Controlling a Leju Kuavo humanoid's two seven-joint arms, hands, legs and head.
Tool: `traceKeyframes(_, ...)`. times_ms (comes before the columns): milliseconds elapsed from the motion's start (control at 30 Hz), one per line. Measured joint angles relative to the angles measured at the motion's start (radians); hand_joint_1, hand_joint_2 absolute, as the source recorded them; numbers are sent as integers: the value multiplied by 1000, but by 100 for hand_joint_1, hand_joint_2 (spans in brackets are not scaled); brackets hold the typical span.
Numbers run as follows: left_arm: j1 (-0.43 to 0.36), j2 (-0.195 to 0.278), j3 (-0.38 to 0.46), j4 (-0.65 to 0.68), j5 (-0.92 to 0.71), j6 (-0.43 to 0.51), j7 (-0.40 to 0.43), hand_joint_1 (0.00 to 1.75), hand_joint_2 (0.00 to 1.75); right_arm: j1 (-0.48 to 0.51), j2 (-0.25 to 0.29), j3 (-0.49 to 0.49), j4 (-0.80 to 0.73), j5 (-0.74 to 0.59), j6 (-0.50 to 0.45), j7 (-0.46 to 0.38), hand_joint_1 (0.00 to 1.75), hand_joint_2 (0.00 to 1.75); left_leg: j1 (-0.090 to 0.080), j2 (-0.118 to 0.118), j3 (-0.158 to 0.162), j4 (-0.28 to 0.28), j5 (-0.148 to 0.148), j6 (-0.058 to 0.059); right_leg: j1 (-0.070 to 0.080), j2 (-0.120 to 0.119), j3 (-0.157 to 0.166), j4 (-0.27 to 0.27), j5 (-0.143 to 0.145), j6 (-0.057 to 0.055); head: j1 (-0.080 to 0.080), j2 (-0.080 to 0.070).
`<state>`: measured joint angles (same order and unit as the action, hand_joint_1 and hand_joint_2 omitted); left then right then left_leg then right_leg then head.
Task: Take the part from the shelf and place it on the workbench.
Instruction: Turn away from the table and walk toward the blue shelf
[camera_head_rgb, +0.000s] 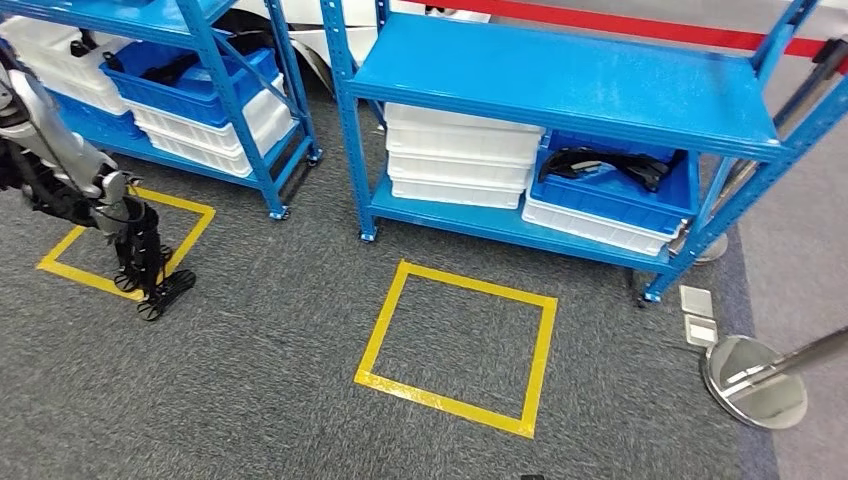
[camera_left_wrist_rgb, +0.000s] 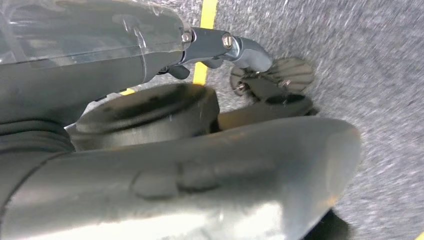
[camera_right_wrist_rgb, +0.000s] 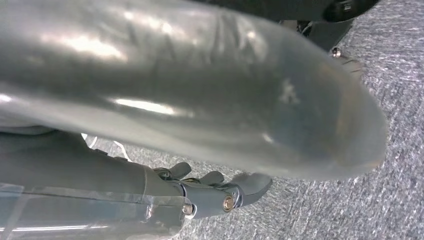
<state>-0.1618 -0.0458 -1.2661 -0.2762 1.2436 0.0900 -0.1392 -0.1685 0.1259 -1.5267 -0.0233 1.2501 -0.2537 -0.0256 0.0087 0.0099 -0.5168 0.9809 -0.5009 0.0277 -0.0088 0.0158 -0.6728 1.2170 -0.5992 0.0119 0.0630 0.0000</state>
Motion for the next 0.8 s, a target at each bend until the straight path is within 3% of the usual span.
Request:
traceKeyframes(67,0,0,0,0,0,0,0,0,0,0,0,0,0,0,0,0,0,0,0,1,0,0,0,0,0,-1,-3,5,-2,0,0,0)
traceKeyframes(133,3,0,1,0,1,0,0,0,0,1,0,0,0,4,1,5,0,0,0,22,0,1,-2,-1,-5,-6,-22,50,-8,7,1,0)
traceKeyframes(200,6,1,3,1,1,1,0,0,0,3,1,0,0,9,3,10,0,0,-2,67,5,11,-16,-17,-9,-41,32,-55,46,7,3,0)
traceKeyframes(267,5,1,5,1,-1,1,0,0,0,5,2,0,0,10,5,10,0,0,-4,101,14,17,-27,-37,-6,-64,102,-196,104,-5,0,0)
traceKeyframes(300,5,1,6,1,-1,2,0,0,0,6,2,0,0,10,5,10,0,0,-2,102,17,17,-30,-44,-7,-55,101,-197,104,-12,-3,0)
traceKeyframes(367,4,2,6,1,-1,2,0,0,0,7,2,0,0,10,5,10,0,0,3,69,11,48,-58,-56,-9,-38,101,-201,109,-25,-9,0)
traceKeyframes(433,5,2,6,1,-1,2,0,0,0,4,3,0,0,10,5,10,0,0,5,21,-34,157,-123,-61,-10,-19,100,-203,112,-35,-16,0)
traceKeyframes(500,8,2,6,1,-1,2,0,0,0,4,4,0,0,9,5,10,0,0,4,4,-93,285,-174,-61,-7,6,99,-203,113,-39,-19,0)
traceKeyframes(533,10,2,6,1,-1,2,0,0,0,4,4,0,0,8,5,8,0,0,4,1,-108,312,-172,-59,-5,20,99,-202,113,-39,-20,0)
traceKeyframes(567,10,2,6,1,-2,2,0,0,0,5,4,0,0,8,5,6,0,0,3,-2,-104,298,-150,-55,-4,34,101,-202,113,-39,-20,0)
traceKeyframes(600,10,2,6,1,-3,2,0,0,0,6,4,-1,0,7,6,5,0,0,3,-9,-83,245,-112,-50,-3,49,102,-202,113,-39,-21,0)
traceKeyframes(667,9,3,6,1,-6,1,0,0,0,5,5,-1,0,6,9,3,0,0,3,-62,-29,106,-43,-39,-2,77,102,-199,114,-36,-21,0)
traceKeyframes(733,9,5,6,1,-11,0,0,0,0,2,7,-1,0,7,11,4,0,0,3,-107,-5,34,-21,-33,-4,103,94,-197,117,-25,-22,0)
traceKeyframes(767,9,6,6,1,-13,-1,0,0,0,2,8,-1,0,7,11,4,0,0,1,-108,-5,28,-22,-32,-6,117,89,-197,120,-17,-21,0)
traceKeyframes(800,9,6,6,1,-15,-2,0,0,0,4,8,-1,0,8,11,4,0,0,2,-95,-4,24,-20,-29,-8,129,85,-199,123,-10,-22,0)
